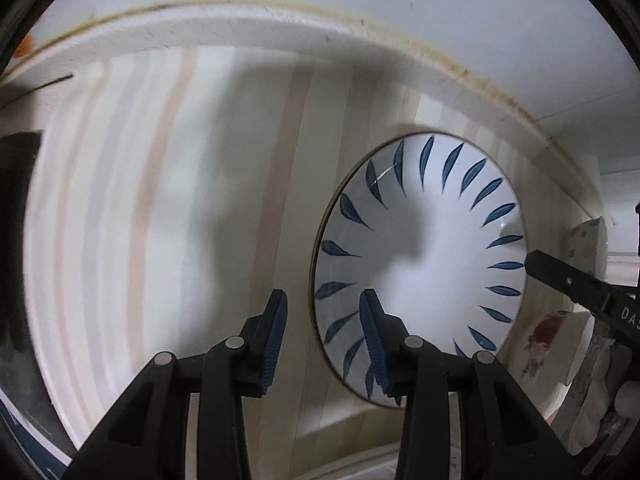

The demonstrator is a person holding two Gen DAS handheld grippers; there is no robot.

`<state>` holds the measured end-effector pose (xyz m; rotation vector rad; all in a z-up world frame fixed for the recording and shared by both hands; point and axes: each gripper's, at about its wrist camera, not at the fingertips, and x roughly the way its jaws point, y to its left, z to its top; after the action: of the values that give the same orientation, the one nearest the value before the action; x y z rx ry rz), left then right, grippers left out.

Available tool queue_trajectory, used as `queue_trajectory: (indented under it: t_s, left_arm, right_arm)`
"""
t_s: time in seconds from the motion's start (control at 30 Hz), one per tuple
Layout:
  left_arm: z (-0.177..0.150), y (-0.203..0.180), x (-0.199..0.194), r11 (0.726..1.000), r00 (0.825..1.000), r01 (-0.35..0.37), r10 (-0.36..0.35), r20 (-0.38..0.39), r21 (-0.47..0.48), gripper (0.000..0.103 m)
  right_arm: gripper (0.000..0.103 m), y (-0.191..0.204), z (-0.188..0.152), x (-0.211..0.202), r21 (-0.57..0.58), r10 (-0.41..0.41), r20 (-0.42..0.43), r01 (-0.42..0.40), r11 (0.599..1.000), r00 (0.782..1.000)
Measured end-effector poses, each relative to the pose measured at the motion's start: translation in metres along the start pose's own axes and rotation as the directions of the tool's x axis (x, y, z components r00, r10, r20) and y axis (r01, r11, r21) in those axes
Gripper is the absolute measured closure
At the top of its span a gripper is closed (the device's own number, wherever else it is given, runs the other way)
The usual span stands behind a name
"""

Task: Organize plates and bowls
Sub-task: 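Grasp the rim of the blue-striped plate with both tools, then carry the blue-striped plate with both tools and lower it onto the stack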

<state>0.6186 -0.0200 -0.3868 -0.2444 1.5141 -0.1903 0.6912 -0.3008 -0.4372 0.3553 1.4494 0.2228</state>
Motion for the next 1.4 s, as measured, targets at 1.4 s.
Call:
queue_trajectory:
  t_s: [1.4]
  left_arm:
    - [-0.027, -0.031, -0.056, 0.991, 0.992, -0.037, 0.021, 0.121, 0.132, 0.08]
  right_arm:
    - [0.088, 0.007, -0.009, 0.004, -0.029, 0.006, -0.018, -0.006, 1.0, 1.0]
